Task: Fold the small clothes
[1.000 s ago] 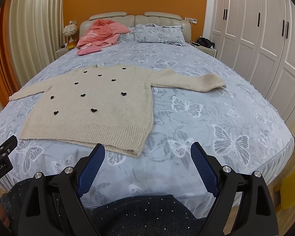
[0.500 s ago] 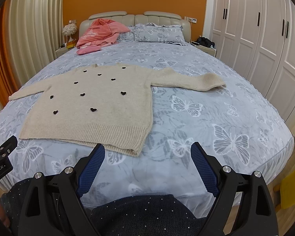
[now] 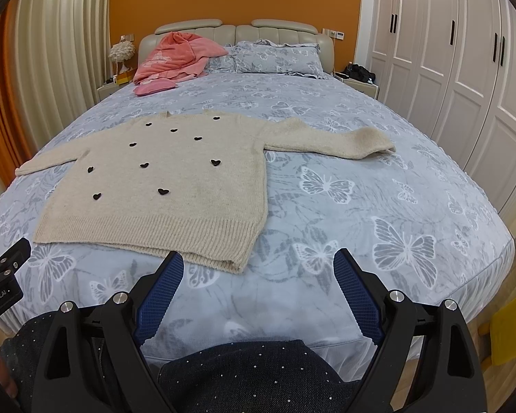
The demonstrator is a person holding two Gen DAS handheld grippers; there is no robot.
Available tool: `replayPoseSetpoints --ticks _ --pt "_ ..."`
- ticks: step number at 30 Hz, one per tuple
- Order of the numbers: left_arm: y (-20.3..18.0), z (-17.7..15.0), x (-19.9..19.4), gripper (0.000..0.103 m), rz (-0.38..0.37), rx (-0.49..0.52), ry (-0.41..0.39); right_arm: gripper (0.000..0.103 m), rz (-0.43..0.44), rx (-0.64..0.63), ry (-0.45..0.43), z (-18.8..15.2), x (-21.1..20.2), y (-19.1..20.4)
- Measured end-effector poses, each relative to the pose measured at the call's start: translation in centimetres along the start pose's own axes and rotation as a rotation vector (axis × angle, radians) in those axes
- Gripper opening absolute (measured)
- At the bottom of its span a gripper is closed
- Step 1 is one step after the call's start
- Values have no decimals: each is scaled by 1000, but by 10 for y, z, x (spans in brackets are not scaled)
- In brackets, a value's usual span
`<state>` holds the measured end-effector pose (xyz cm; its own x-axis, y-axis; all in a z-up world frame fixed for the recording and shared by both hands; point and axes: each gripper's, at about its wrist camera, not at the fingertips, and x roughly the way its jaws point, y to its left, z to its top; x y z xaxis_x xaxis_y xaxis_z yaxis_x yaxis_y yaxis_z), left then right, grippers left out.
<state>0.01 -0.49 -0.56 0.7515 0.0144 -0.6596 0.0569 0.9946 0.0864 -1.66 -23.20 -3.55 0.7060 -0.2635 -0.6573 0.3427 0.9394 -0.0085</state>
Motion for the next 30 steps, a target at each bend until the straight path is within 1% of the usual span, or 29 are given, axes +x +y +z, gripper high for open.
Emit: replayPoseSetpoints --ticks 25,30 --pt "-1 0 0 98 1 3 2 86 2 2 6 -1 0 0" --pt "-1 0 0 98 -7 2 13 86 14 35 40 -6 5 -7"
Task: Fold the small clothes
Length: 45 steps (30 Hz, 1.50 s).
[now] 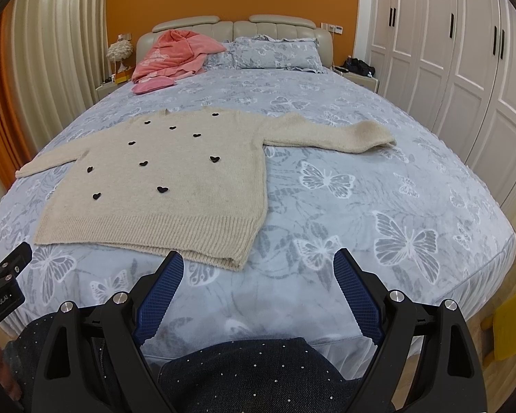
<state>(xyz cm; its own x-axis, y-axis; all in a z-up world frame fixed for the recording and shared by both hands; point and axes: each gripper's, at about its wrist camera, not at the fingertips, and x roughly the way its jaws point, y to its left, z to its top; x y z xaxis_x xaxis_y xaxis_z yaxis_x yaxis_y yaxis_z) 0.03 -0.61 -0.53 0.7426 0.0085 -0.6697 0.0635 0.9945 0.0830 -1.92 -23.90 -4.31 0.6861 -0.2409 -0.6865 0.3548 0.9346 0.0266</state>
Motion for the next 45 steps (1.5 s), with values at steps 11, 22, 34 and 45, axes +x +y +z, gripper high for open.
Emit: replayPoseSetpoints --ticks 11,22,34,45 --pt "-20 62 32 98 -116 9 -29 86 9 193 92 103 105 -138" --pt "-70 88 121 98 -162 -17 99 86 63 748 194 179 303 -301" --pt "-104 87 164 98 -168 25 125 10 -1 545 -10 208 295 -304" --pt "-125 75 173 98 -249 54 210 25 97 807 125 161 327 -334"
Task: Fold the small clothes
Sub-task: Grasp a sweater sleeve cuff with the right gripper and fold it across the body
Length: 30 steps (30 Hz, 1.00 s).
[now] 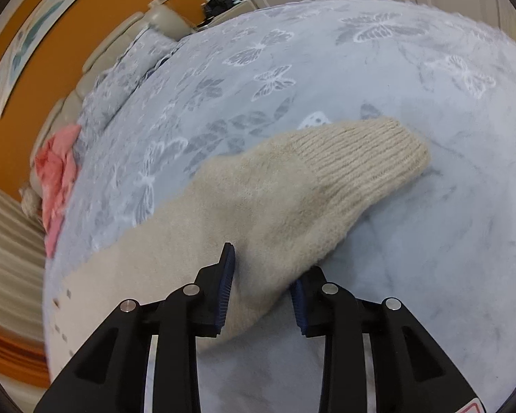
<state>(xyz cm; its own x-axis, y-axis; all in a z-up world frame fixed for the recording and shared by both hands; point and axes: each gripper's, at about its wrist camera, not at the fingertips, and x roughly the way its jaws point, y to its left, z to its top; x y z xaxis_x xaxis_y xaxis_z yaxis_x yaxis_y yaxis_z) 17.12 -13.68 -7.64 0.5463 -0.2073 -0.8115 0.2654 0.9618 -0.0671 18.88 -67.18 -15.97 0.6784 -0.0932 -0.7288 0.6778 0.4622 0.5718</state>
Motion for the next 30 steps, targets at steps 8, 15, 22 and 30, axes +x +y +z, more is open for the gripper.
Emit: replayPoseSetpoints --ticks 8,15,22,30 --pt "12 -7 -5 98 -32 -41 -5 9 267 -178 -106 1 -58 129" --pt "42 0 -17 98 -48 -119 -40 13 548 -568 21 -104 -77 357" --pt "95 20 -17 98 -92 -212 -37 47 397 -936 75 -235 -52 442" --pt "154 99 41 98 -172 -343 -44 67 -1 -906 53 -226 -53 279"
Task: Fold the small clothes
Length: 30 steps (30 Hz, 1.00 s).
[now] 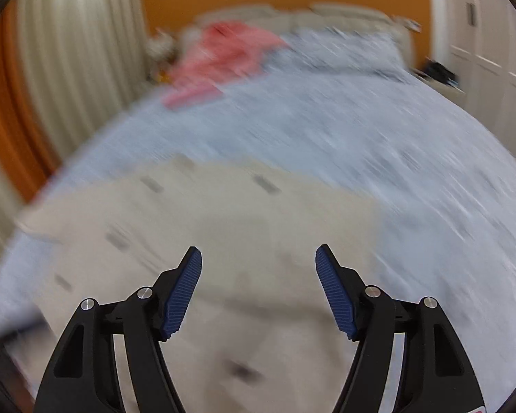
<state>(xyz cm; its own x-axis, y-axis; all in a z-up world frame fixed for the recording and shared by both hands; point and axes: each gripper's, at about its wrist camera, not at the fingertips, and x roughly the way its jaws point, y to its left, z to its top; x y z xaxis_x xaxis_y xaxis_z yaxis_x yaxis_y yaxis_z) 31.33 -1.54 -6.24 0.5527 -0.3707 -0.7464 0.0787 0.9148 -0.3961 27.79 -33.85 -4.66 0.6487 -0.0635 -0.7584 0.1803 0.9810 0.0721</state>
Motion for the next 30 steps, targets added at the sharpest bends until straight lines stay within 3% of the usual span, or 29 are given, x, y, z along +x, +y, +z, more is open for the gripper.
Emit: replayPoseSetpoints --ticks 3,8,10,11,12,13,14,16,18,19,22,26,28,30 --pt "-1 34 31 98 -21 -28 -4 67 -29 86 63 -15 21 -35" --pt "5 77 107 97 -60 -166 65 67 29 190 140 -24 63 -54" --pt "6 84 127 85 -43 -203 79 67 45 218 125 -24 73 -52" --pt "4 86 130 70 -3 -204 65 58 58 219 108 -21 76 -52" --pt "2 88 130 40 21 -195 50 20 108 229 109 -14 80 -51" --pt "-3 94 130 16 -2 -168 35 14 132 247 115 -8 84 -51" --pt "-4 99 128 9 -40 -161 29 14 150 264 92 -2 80 -51" --pt "-3 112 108 9 -60 -160 -72 13 176 249 0 11 58 -50" --pt "6 117 99 9 -55 -179 -122 13 180 227 -53 12 43 -49" --pt "13 117 101 9 -46 -190 -112 13 156 212 -36 8 49 -50" --pt "28 105 131 9 45 -184 2 13 112 235 135 -14 94 -57" --pt "32 94 127 11 21 -189 -21 13 153 308 61 -9 78 -62" --pt "35 94 131 12 19 -196 -15 14 112 266 123 -11 95 -56" --pt "40 93 125 14 -5 -225 -15 15 114 275 119 -7 91 -59"
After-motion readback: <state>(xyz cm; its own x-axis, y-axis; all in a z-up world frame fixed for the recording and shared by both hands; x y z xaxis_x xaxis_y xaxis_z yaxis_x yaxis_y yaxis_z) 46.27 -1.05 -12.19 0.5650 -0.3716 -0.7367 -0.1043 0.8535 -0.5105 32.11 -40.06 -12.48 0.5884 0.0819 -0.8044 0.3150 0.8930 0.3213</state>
